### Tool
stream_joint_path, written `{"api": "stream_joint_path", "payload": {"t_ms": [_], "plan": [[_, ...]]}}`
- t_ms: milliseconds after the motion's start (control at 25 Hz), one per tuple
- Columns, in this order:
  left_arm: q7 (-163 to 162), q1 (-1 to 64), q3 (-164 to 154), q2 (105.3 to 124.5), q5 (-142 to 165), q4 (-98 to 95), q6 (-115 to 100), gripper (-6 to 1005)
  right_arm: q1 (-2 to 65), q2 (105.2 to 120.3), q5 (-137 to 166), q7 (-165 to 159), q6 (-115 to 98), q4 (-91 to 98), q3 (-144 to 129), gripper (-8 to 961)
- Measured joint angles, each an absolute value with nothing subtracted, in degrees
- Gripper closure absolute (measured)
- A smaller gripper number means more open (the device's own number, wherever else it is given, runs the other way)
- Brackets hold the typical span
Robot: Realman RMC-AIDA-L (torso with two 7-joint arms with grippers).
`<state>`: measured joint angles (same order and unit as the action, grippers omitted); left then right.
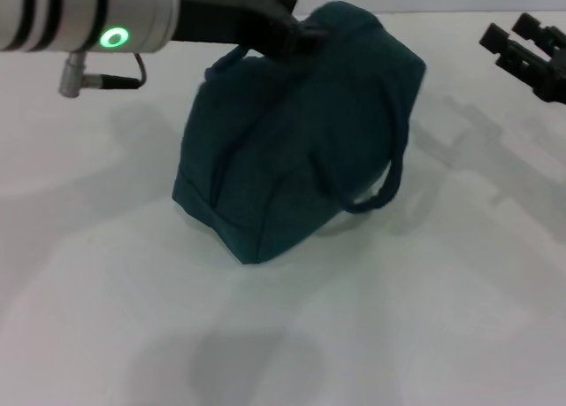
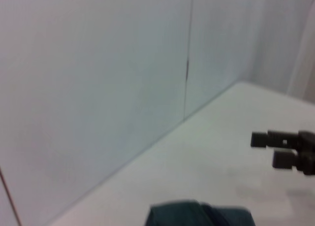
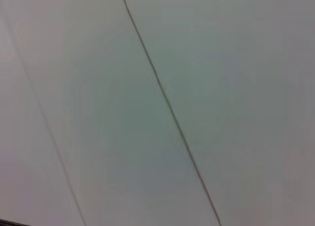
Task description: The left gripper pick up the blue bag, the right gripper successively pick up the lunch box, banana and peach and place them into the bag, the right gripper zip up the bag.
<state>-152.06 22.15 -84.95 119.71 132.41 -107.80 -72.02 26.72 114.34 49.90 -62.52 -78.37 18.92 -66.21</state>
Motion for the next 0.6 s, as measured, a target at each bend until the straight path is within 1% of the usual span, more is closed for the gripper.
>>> {"api": "stream_joint_path", "payload": {"t_ms": [120,160,200,240,360,480,600], "plan": [[-144.5,16.4,-83.8,119.72,124.4,-108.9,-68.7,499,24.6,113.18,50.0,-62.5,-83.8,20.4,-66.4,276],[-139.4,13.6,-82.9,119.73,119.1,-108.8,-67.5,470,23.9,112.68,50.3,-62.5,-86.7,21.0,-66.5,237],[-131.4,9.1,-81.4,119.78,110.9,-107.6,-66.8,441,22.9,111.64,51.4,-62.5,-91.6,21.6,-66.5,206],[-131.4,9.1,-81.4,119.78,110.9,-107.6,-66.8,412,22.9,111.64,51.4,-62.5,-91.6,21.6,-66.5,175],[-118.4,3.4,-79.4,119.75,97.7,-104.1,-68.6,324,21.5,109.93,55.9,-62.2,-100.1,22.7,-66.4,81],[-106.1,-0.6,-76.4,119.82,88.6,-97.4,-76.2,236,20.2,108.98,60.8,-60.9,-105.6,23.4,-66.4,94],[-96.8,-2.5,-73.1,119.76,84.2,-88.6,-84.1,146,19.2,108.9,66.8,-58.8,-107.9,23.7,-66.4,94]]}}
